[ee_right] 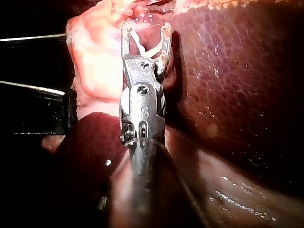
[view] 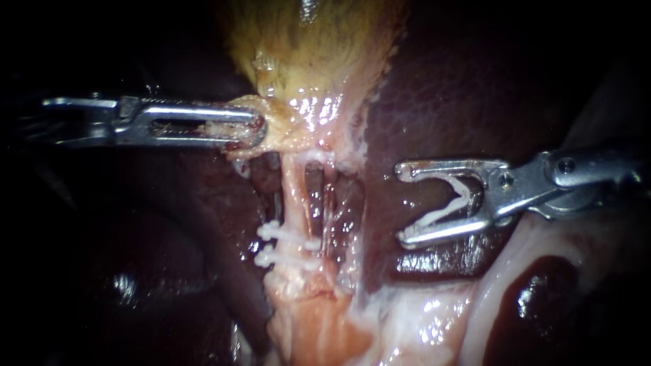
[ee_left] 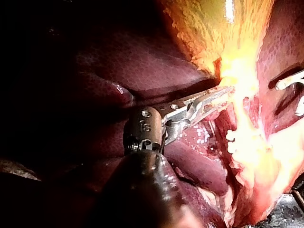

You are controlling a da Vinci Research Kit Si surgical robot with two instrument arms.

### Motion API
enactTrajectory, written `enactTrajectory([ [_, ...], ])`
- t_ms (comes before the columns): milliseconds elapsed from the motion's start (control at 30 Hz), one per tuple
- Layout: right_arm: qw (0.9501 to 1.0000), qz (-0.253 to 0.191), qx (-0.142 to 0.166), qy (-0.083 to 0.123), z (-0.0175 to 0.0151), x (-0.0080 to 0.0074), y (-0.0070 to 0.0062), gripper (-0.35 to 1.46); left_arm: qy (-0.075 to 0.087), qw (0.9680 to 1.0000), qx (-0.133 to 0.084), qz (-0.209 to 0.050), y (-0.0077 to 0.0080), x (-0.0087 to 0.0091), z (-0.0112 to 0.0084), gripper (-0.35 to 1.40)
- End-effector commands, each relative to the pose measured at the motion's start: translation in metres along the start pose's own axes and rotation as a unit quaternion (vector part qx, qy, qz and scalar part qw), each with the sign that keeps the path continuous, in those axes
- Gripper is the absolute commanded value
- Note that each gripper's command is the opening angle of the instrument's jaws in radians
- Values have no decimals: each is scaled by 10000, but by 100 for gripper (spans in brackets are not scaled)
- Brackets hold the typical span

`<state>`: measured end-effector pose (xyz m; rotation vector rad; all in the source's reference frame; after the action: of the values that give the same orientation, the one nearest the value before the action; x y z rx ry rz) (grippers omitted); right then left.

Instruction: Clipping third clip left tube

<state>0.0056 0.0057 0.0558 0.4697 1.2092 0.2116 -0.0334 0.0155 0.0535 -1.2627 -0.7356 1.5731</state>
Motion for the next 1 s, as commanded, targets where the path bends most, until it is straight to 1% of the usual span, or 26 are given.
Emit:
enactTrajectory([
  [33,10000,1,-2,-1,0,0,0,50,-28,10000,-33,-23,5,6,-8,-35],
  [67,10000,2,-4,-1,1,0,0,50,-12,10000,-58,-48,10,14,-18,-35],
  [133,10000,3,9,1,1,1,0,50,70,9999,-57,-118,19,26,-35,-35],
  [200,10000,3,22,3,3,2,0,50,153,9999,-34,-73,27,38,-54,-35],
  [267,10000,5,34,5,5,4,-1,50,213,9997,-32,-73,32,46,-68,-35],
  [367,10000,12,80,-1,12,10,-4,50,260,9996,-24,-64,34,51,-78,-35],
  [467,9998,-10,172,73,28,21,-7,50,263,9996,-19,-60,34,50,-78,-35],
  [567,9993,204,241,200,49,34,-10,50,270,9996,-10,-55,34,48,-75,-35],
  [667,9983,450,262,245,75,48,-9,50,272,9996,-6,-54,34,48,-74,-35],
  [733,9979,545,256,251,93,54,-5,50,273,9996,-4,-54,34,48,-74,-35],
  [800,9973,636,251,254,109,57,0,50,275,9996,-1,-55,35,47,-74,-35],
  [867,9972,663,222,252,121,56,4,50,277,9996,2,-55,37,47,-73,-35],
  [1000,9961,821,187,248,139,44,15,50,284,9996,14,-58,40,47,-72,-35],
])
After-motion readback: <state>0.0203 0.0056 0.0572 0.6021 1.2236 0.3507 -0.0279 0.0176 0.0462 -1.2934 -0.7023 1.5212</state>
